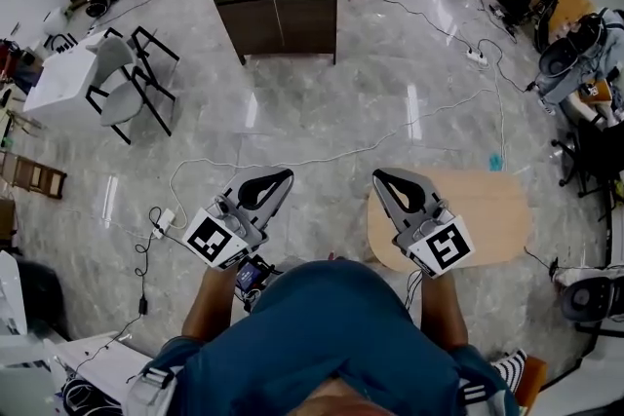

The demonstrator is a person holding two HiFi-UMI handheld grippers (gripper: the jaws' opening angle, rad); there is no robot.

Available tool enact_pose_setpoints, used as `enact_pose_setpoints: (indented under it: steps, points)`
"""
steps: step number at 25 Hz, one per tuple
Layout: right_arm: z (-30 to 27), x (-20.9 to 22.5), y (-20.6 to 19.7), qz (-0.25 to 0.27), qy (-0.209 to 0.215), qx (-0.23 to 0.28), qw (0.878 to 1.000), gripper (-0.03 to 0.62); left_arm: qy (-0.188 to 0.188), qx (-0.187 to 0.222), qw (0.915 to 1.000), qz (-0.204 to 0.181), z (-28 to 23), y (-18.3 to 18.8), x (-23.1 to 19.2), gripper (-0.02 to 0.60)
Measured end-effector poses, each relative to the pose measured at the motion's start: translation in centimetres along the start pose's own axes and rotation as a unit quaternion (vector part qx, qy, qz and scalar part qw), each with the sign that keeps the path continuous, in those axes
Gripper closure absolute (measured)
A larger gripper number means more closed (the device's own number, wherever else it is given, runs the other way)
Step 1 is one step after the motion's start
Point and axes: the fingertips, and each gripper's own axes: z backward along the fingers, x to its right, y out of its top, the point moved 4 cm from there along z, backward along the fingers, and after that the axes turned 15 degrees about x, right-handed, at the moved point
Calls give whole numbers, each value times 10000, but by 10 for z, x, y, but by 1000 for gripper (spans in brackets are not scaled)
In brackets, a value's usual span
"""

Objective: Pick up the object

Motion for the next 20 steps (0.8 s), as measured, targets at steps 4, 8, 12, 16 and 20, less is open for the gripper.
enact_pose_setpoints:
  steps: [4,8,12,16,20]
  points:
    - [-6,15,-8,-107,-32,-20,9999,580,20,-115,9999,27,-8,-6,-11,577]
    - [-23,28,-21,-115,-75,-73,9999,580,-13,-126,9999,99,-15,-17,-35,578]
    - [-46,41,-25,-61,-230,-106,9997,580,-188,-86,9997,125,-25,-21,-66,578]
    - [-79,50,-29,92,-347,-105,9993,580,-286,32,9995,125,-25,-18,-107,578]
    - [-113,57,-35,209,-507,-75,9985,580,-407,37,9990,168,-19,-18,-142,578]
